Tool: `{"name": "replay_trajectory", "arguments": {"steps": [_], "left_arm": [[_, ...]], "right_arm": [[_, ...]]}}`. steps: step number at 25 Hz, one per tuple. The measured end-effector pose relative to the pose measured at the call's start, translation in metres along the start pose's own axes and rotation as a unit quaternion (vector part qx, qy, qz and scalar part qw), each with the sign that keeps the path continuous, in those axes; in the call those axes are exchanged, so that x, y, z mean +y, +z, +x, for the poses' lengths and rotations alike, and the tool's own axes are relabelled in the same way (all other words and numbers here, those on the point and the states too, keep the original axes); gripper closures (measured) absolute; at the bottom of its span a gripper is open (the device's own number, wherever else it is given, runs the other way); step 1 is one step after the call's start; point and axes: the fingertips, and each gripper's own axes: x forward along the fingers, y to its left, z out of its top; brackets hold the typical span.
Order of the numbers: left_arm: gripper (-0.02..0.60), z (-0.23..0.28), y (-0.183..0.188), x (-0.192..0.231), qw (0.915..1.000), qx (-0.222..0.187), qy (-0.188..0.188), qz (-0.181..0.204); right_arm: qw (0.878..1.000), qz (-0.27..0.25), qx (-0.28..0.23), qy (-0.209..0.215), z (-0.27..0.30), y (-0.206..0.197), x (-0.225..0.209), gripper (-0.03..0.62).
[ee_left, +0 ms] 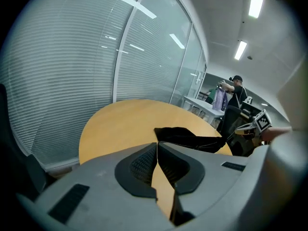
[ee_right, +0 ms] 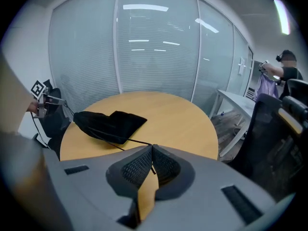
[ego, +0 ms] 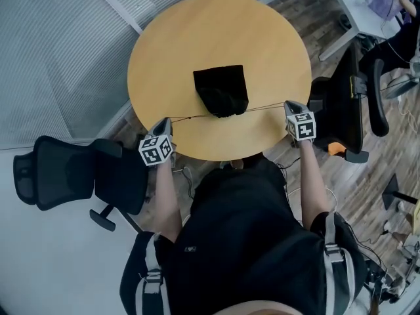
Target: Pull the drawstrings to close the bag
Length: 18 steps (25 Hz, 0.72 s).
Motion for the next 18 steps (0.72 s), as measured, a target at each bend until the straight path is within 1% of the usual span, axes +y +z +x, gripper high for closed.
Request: {"name": "replay_trajectory", "arguments": {"steps": [3, 6, 8, 10, 13, 15, 18], "left_arm": [[0.565, 0.003, -0.027, 0.003, 0.9993, 0.035, 0.006, 0.009], [0.565, 0.006, -0.062, 0.004, 0.9964, 0.079, 0.015, 0.026], [0.565, 0.007, -0.086, 0.003, 0.9940, 0.104, 0.017, 0.028], [0.565, 0.008, -0.107, 0.004, 0.9915, 0.126, 0.016, 0.028], [0.565, 0.013, -0.134, 0.008, 0.9870, 0.157, 0.017, 0.031], [0.565, 0.017, -0.146, 0.010, 0.9848, 0.170, 0.016, 0.034], [0.565, 0.021, -0.157, 0.008, 0.9844, 0.172, 0.006, 0.039]], "right_arm": [[1.000, 0.004, 0.022, 0.008, 0.003, -0.022, 0.008, 0.536], [0.998, -0.003, 0.060, 0.006, 0.009, -0.052, 0.014, 0.536], [0.996, -0.014, 0.089, 0.006, 0.012, -0.072, 0.020, 0.536], [0.993, -0.022, 0.113, 0.018, 0.017, -0.093, 0.028, 0.535], [0.990, -0.029, 0.138, 0.028, 0.025, -0.118, 0.036, 0.536], [0.989, -0.025, 0.145, 0.025, 0.026, -0.125, 0.040, 0.534], [0.988, -0.028, 0.151, 0.019, 0.027, -0.133, 0.044, 0.534]]}}
